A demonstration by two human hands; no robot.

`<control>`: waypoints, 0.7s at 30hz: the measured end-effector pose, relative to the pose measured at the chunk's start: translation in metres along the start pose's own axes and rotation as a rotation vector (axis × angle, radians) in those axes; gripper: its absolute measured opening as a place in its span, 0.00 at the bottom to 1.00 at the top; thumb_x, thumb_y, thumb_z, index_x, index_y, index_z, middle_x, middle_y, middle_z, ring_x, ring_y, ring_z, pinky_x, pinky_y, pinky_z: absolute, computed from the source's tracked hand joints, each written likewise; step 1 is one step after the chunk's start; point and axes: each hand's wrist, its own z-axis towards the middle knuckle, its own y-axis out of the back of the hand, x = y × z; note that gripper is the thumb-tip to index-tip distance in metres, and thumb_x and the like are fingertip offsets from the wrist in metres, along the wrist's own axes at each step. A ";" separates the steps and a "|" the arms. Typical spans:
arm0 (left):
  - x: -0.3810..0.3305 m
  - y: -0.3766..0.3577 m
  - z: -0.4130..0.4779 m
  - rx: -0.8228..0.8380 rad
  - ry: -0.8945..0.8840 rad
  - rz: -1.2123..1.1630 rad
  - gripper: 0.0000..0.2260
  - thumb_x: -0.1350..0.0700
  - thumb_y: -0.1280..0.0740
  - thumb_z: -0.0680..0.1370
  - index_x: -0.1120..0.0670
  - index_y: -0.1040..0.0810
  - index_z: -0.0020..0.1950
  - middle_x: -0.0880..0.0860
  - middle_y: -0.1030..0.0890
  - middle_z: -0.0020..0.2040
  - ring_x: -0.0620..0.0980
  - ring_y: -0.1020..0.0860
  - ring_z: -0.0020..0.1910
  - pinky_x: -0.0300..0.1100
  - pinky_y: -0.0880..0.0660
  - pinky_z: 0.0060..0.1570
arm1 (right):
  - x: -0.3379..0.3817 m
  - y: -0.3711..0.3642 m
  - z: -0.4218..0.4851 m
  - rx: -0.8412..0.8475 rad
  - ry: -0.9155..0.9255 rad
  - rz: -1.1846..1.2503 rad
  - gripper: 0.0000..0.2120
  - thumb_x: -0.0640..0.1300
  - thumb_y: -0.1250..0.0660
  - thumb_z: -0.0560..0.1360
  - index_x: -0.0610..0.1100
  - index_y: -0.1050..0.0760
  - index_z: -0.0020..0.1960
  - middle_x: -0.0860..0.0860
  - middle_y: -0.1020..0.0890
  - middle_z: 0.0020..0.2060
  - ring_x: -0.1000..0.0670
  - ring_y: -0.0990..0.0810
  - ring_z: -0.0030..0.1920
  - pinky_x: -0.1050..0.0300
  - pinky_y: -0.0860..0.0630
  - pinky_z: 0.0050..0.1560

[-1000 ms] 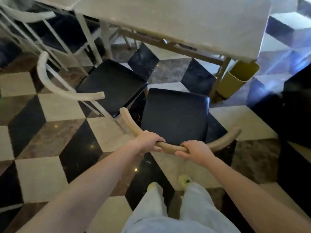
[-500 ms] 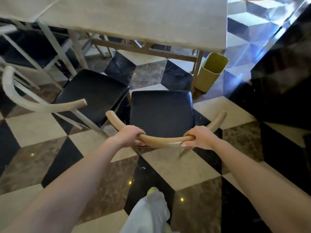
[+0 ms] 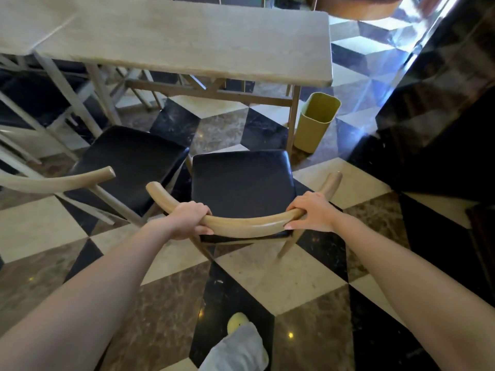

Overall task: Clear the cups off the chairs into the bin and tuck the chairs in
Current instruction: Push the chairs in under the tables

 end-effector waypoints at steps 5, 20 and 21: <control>-0.002 -0.001 -0.001 -0.003 0.029 0.013 0.20 0.45 0.30 0.74 0.51 0.26 0.63 0.49 0.21 0.56 0.48 0.23 0.55 0.43 0.27 0.59 | -0.003 -0.005 0.002 -0.041 0.012 0.037 0.16 0.60 0.30 0.70 0.53 0.21 0.54 0.58 0.22 0.49 0.55 0.29 0.52 0.56 0.37 0.59; 0.000 0.051 0.052 0.322 -0.054 0.039 0.19 0.47 0.31 0.75 0.52 0.29 0.62 0.51 0.25 0.57 0.48 0.24 0.53 0.42 0.25 0.55 | -0.030 0.027 0.031 0.009 -0.042 0.191 0.17 0.57 0.27 0.68 0.54 0.20 0.54 0.61 0.21 0.48 0.59 0.29 0.52 0.57 0.32 0.59; 0.004 0.060 0.059 0.335 -0.058 0.043 0.19 0.47 0.31 0.75 0.52 0.29 0.62 0.51 0.25 0.57 0.48 0.24 0.53 0.43 0.25 0.55 | -0.032 0.030 0.038 0.003 -0.045 0.199 0.17 0.57 0.27 0.67 0.55 0.20 0.54 0.61 0.21 0.48 0.60 0.28 0.52 0.56 0.31 0.60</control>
